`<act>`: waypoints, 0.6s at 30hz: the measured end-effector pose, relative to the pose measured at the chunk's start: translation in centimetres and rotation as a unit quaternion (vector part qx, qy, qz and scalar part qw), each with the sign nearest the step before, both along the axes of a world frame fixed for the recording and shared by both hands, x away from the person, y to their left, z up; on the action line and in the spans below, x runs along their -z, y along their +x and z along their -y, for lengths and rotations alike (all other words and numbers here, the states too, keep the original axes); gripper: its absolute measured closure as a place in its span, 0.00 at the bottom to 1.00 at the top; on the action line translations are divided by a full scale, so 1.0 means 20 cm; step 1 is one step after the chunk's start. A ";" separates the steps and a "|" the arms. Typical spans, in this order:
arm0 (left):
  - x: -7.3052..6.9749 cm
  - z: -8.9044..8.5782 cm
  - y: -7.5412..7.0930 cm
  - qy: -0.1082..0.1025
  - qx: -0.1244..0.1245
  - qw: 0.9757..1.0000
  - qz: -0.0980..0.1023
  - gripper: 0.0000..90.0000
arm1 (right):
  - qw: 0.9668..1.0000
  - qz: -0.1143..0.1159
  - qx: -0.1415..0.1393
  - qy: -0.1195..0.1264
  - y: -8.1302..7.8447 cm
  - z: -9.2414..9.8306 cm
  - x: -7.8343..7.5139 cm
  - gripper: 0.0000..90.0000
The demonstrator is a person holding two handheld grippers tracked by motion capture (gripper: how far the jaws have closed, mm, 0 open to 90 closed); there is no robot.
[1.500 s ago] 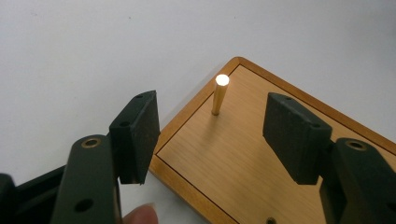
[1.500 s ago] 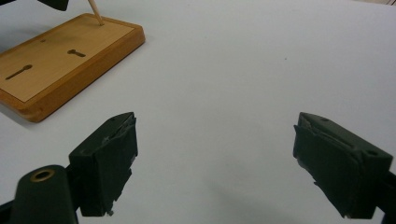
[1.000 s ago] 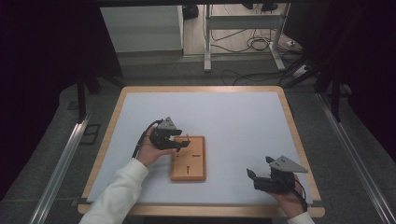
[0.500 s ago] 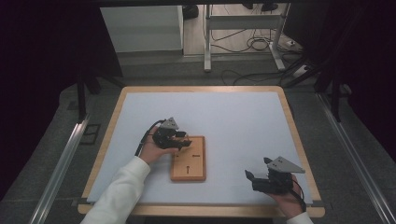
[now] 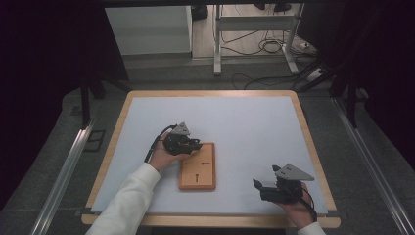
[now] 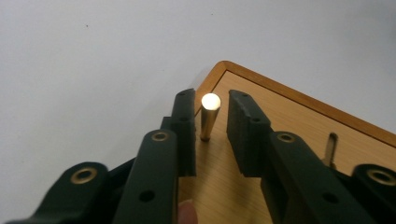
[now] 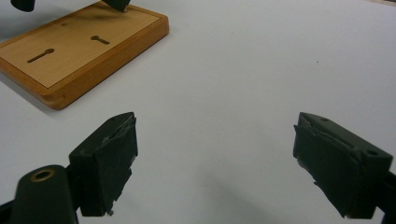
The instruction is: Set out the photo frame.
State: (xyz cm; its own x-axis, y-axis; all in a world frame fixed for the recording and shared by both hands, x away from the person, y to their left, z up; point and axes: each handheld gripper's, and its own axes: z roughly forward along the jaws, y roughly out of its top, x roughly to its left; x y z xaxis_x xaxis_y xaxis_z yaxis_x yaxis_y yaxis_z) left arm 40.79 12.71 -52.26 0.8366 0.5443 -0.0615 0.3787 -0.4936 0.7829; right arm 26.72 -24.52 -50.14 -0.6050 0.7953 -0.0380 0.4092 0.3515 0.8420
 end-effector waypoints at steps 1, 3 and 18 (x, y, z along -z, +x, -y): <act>0.00 0.00 0.00 0.000 0.001 1.000 -0.001 0.83 | 1.000 -0.001 -0.001 -0.001 0.00 -0.01 0.00 0.16; 0.00 0.01 0.01 0.005 0.001 1.000 -0.002 0.90 | 1.000 0.007 -0.007 -0.018 0.00 -0.04 0.00 0.15; -0.02 0.00 0.05 -0.007 -0.002 0.999 -0.048 0.93 | 0.993 0.037 -0.077 -0.083 -0.02 -0.32 -0.01 0.14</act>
State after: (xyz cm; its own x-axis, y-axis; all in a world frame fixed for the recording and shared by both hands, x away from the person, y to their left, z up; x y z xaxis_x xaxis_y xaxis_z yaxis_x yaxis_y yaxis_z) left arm 41.80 12.70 -51.95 0.8244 0.5461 -0.1492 0.4542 -0.4807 0.7501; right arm 26.40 -18.21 -49.85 -0.7100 0.6721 -0.2100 0.2780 0.5416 0.7934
